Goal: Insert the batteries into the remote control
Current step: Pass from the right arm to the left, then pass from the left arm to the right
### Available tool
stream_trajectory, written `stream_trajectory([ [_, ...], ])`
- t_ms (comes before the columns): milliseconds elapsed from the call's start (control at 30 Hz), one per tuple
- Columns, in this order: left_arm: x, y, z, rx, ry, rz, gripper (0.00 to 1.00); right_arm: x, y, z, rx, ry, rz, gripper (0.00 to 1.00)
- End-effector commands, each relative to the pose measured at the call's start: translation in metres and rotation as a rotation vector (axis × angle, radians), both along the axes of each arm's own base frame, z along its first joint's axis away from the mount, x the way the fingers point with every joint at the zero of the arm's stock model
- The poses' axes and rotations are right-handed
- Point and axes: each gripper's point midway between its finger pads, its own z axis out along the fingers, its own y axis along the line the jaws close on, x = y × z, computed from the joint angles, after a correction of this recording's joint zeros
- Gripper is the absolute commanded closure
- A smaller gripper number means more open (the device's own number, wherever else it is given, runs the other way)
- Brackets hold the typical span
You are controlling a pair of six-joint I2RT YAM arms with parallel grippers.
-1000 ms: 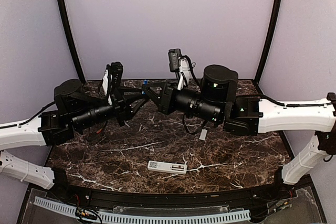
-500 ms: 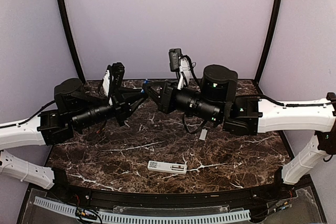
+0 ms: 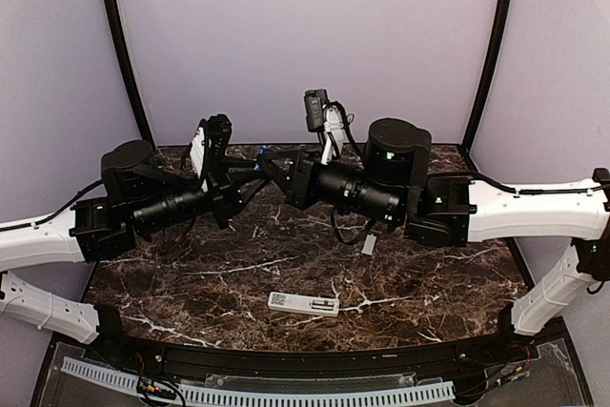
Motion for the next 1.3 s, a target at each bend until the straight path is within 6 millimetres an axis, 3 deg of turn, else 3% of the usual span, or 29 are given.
stream_trajectory([
  [0,-0.002,0.002,0.011,0.002,-0.028,-0.004,0.80,-0.005,0.000,-0.001,-0.013,-0.012,0.019,1.00],
  [300,-0.003,0.002,0.005,0.048,-0.035,-0.008,0.80,-0.007,-0.004,-0.004,-0.061,-0.019,0.018,1.00],
  [567,-0.009,-0.001,-0.001,0.082,-0.044,-0.047,0.99,-0.011,-0.005,-0.008,-0.096,-0.017,0.045,1.00],
  [667,-0.011,-0.001,-0.003,0.094,-0.048,-0.063,1.00,-0.014,-0.007,-0.009,-0.126,-0.022,0.058,1.00],
  [767,-0.014,0.000,-0.007,0.119,-0.055,-0.073,1.00,-0.014,-0.014,-0.005,-0.152,-0.026,0.080,0.68],
  [900,-0.023,0.002,-0.019,0.212,-0.080,-0.117,1.00,-0.011,-0.037,0.001,-0.214,0.006,0.137,0.35],
  [967,-0.032,0.002,-0.030,0.292,-0.116,-0.160,1.00,-0.011,-0.045,-0.005,-0.285,0.053,0.189,0.07],
  [1033,-0.039,0.000,-0.040,0.376,-0.152,-0.189,1.00,-0.013,-0.049,-0.011,-0.346,0.099,0.226,0.02],
  [1133,-0.037,-0.004,-0.057,0.494,-0.187,-0.196,1.00,-0.018,-0.051,-0.016,-0.388,0.159,0.269,0.03],
  [1267,-0.033,-0.012,-0.057,0.519,-0.208,-0.196,1.00,-0.016,-0.056,-0.019,-0.440,0.240,0.256,0.14],
])
